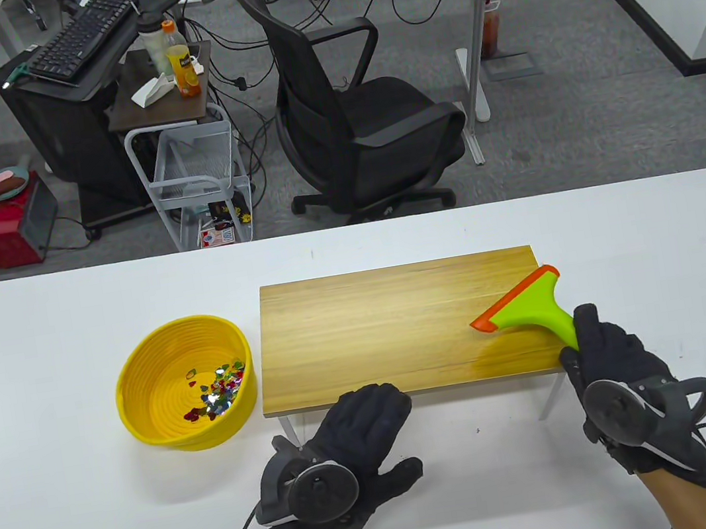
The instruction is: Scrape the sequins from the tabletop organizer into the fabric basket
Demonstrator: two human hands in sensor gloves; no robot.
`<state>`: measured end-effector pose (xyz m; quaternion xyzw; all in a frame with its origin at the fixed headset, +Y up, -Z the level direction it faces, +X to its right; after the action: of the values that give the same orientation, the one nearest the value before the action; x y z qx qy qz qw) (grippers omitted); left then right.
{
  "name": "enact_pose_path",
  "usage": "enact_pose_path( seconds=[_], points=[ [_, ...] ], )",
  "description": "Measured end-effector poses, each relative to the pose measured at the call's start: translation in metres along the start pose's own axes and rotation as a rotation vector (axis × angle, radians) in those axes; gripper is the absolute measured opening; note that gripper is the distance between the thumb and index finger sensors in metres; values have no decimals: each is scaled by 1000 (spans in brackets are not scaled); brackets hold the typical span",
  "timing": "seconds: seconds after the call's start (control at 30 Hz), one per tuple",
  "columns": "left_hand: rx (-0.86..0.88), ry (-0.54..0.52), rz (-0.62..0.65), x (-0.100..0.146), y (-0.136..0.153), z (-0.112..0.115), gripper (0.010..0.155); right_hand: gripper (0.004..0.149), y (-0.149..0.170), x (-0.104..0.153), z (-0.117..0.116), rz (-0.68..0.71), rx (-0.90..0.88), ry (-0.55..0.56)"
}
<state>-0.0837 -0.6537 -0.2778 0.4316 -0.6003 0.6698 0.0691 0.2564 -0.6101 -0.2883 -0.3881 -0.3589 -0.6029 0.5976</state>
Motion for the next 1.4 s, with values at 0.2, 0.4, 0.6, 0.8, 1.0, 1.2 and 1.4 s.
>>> enact_pose_path(
  seconds=[0.2,0.4,0.6,0.8,1.0,1.2,1.4],
  points=[
    [-6,-5,16,2,-3,2,81,64,35,-1,-3,-150,0,-30],
    [-7,-1,26,3,-5,4,81,64,67,6,-18,-295,-2,-101],
    [-11,-2,30,3,-6,4,81,64,89,15,-47,-378,-2,-213],
    [-7,3,29,4,-6,4,80,64,95,23,-79,-407,2,-327],
    [-10,3,30,4,-7,4,80,64,90,27,-107,-402,-13,-411],
    [-8,4,30,4,-6,4,80,64,86,29,-128,-399,-7,-456],
    [-6,3,30,5,-5,4,80,65,86,33,-143,-408,-3,-466]
  ],
)
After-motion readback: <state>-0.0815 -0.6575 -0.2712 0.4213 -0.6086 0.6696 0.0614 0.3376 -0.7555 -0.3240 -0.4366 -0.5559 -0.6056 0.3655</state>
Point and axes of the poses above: the tracker on the back of each hand, its own y axis roughly to the little-finger side, its own x axis roughly from the fingertips to the wrist, z = x × y, the point moved 3 cm from there along -x, roughly from the wrist to the fingertips
